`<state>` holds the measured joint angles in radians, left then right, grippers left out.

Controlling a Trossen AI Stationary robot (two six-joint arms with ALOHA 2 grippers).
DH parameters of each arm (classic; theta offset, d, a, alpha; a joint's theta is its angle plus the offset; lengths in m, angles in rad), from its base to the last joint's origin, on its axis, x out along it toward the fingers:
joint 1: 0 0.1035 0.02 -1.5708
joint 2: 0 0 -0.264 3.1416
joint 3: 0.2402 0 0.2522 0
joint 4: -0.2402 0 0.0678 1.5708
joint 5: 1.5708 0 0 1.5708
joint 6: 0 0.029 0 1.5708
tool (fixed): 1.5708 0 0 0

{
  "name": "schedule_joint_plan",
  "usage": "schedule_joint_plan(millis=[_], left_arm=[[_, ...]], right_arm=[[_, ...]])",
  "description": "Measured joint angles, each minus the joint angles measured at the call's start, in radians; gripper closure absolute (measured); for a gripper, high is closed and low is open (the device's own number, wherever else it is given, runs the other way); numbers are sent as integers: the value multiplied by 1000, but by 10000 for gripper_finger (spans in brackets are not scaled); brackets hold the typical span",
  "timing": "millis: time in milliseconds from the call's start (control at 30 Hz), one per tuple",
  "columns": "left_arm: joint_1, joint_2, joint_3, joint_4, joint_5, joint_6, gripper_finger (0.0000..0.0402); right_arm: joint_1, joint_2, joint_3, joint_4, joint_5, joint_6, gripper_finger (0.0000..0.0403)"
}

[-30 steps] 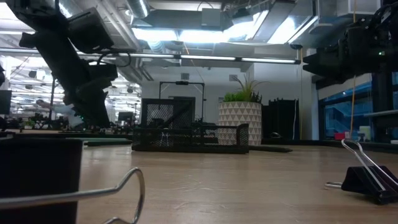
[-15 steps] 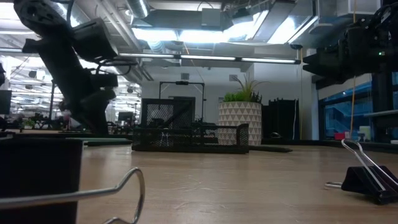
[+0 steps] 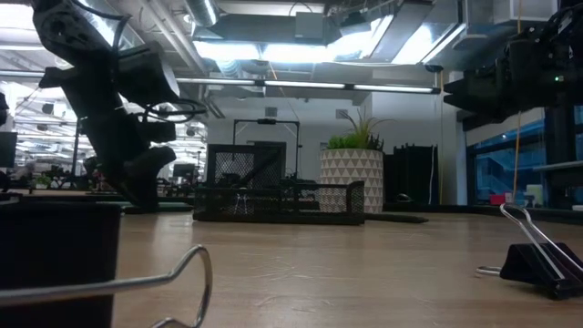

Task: Pick and place office supplies into organizer
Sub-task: Put the left pen into the top left section of the desk organizer

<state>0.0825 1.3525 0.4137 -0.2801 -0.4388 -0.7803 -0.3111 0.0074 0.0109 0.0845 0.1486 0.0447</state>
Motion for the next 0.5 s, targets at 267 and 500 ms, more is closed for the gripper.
schedule_joint_plan(millis=[267, 500], left_arm=[[-53, 7, -11, 9, -82, -44, 261], [-154, 5, -141, 217, -202, -163, 288]], right_arm=[[0, 0, 0, 0, 0, 4, 179], [0, 0, 0, 0, 0, 29, 179]])
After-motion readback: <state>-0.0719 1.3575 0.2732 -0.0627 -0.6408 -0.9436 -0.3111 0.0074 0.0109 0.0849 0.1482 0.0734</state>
